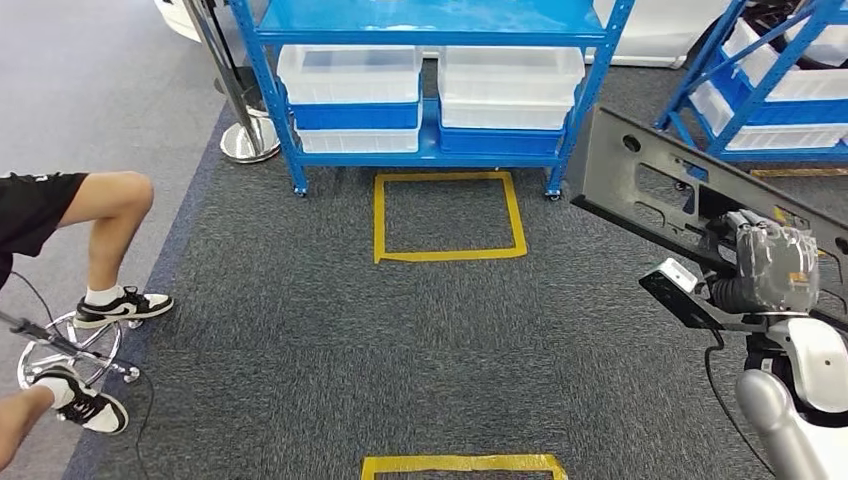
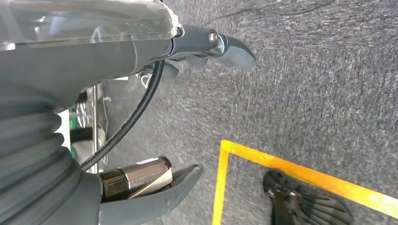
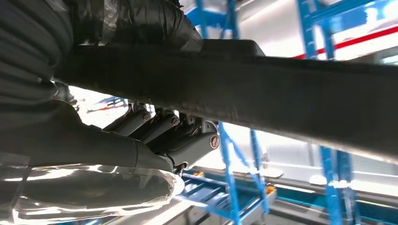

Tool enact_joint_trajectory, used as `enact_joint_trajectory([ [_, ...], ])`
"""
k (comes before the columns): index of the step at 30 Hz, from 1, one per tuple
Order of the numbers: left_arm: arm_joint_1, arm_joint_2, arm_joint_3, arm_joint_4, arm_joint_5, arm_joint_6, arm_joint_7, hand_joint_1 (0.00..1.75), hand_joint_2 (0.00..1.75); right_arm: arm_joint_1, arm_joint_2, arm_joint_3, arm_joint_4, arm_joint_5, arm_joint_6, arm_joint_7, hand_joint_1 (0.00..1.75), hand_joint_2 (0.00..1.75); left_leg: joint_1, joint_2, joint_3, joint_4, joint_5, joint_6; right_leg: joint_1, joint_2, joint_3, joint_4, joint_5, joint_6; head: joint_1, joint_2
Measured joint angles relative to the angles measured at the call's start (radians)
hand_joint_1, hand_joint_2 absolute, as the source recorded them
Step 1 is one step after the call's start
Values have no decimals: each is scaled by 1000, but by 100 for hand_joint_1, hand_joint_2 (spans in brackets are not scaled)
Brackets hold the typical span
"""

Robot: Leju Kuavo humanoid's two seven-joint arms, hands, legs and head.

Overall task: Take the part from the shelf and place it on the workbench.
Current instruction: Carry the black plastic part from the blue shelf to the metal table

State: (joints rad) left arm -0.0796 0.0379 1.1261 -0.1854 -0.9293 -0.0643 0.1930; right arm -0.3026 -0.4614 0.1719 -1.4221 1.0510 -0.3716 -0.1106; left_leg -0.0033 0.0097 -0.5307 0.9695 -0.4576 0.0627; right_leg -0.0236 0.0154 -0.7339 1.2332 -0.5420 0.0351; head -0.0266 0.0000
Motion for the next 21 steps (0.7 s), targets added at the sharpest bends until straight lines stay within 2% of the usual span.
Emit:
enact_joint_trajectory([
  [1, 1, 0, 0, 0, 0, 0, 0, 0, 175, 3, -1, 0, 0, 0, 0, 0, 175, 175, -1, 12, -7, 3, 2, 0, -1, -4, -16, 49, -19, 3, 0, 0],
  [2, 2, 0, 0, 0, 0, -1, 0, 0, 175, 6, -1, 0, 0, 0, 1, 0, 175, 175, -2, 24, -14, 7, 4, 0, -1, -8, -15, 66, -21, 6, 0, 0],
  [3, 2, 0, 0, 0, 0, -1, 0, 0, 175, 8, -2, 0, -1, 0, 1, 0, 175, 175, -2, 35, -21, 14, 4, -1, -2, -13, 9, 39, -4, 8, 0, 0],
  [4, 1, -1, 0, 0, 0, -2, 0, 0, 175, 8, -3, -1, -1, 0, 1, 0, 175, 175, -2, 45, -27, 23, 3, -3, -3, -27, 52, -23, 22, 9, 0, 0],
  [6, 0, -1, 0, 0, 0, -4, 0, 0, 175, 6, -7, -2, -2, 0, 1, 0, 175, 175, -6, 63, -39, 45, -4, -13, 2, -70, 131, -151, 53, 2, 0, 0],
  [7, 0, -2, 0, 0, 0, -4, 0, 0, 175, 6, -8, -3, -3, 0, 1, 0, 175, 175, -9, 70, -42, 53, -7, -18, 5, -83, 149, -183, 57, -4, 0, 0],
  [8, -1, -2, 0, 0, 0, -4, 0, 0, 175, 5, -9, -3, -4, 0, 1, 0, 175, 175, -11, 78, -44, 58, -10, -22, 8, -85, 151, -192, 55, -10, 0, 0],
  [10, -1, -2, 0, 0, 0, -4, 0, 0, 175, 6, -11, -4, -6, 0, 1, 1, 175, 175, -13, 93, -45, 60, -11, -30, 6, -64, 145, -192, 64, -21, 0, 0],
  [11, -2, -2, 0, 0, 0, -4, 0, 0, 175, 6, -13, -5, -7, 0, 1, 1, 175, 175, -11, 86, -48, 67, -19, -36, 3, -55, 143, -195, 70, -28, -1, 0],
  [12, -2, -2, 0, 0, 0, -4, 0, 0, 175, 6, -13, -5, -8, -1, 1, 1, 175, 175, -8, 69, -56, 88, -38, -42, -1, -45, 140, -198, 76, -34, -1, 0],
  [13, -1, -2, 0, 0, 0, -4, 0, 0, 175, 6, -14, -6, -9, -3, 1, 1, 175, 175, -5, 47, -72, 127, -67, -49, -4, -36, 137, -201, 81, -40, -1, 0],
  [14, 0, -2, 0, 0, 0, -4, 0, 0, 175, 6, -14, -6, -11, -7, 2, 1, 175, 175, 0, 22, -94, 183, -104, -55, -5, -26, 132, -201, 85, -42, -2, 0],
  [15, 2, -2, 0, 0, 0, -4, 0, 0, 175, 7, -14, -6, -13, -10, 3, 2, 175, 175, 3, 10, -120, 246, -137, -59, -5, -16, 127, -201, 88, -43, -2, 0],
  [16, 3, -2, 0, 0, 0, -4, 0, 0, 175, 8, -14, -7, -15, -14, 4, 2, 175, 175, 6, 4, -140, 297, -158, -62, -5, -4, 122, -200, 91, -43, -2, 0],
  [17, 4, -2, 0, 0, 0, -4, 0, 0, 175, 10, -15, -8, -17, -16, 5, 2, 175, 175, 9, 1, -146, 320, -159, -64, -6, 8, 118, -199, 94, -41, -2, 0],
  [18, 5, -2, 0, 0, 0, -4, 0, 0, 175, 12, -16, -10, -19, -18, 6, 3, 175, 175, 12, -1, -136, 306, -141, -65, -7, 21, 116, -197, 96, -39, -2, 0],
  [19, 5, -3, 0, 0, 0, -4, 0, 0, 175, 14, -18, -12, -22, -20, 6, 3, 175, 175, 14, -7, -108, 256, -108, -65, -8, 32, 114, -195, 97, -37, -2, 0],
  [21, 5, -3, 0, 0, 0, -4, 0, 0, 175, 17, -25, -20, -32, -24, 7, 4, 175, 175, 19, -49, -43, 126, -55, -62, -10, 54, 109, -191, 100, -29, -2, 0],
])
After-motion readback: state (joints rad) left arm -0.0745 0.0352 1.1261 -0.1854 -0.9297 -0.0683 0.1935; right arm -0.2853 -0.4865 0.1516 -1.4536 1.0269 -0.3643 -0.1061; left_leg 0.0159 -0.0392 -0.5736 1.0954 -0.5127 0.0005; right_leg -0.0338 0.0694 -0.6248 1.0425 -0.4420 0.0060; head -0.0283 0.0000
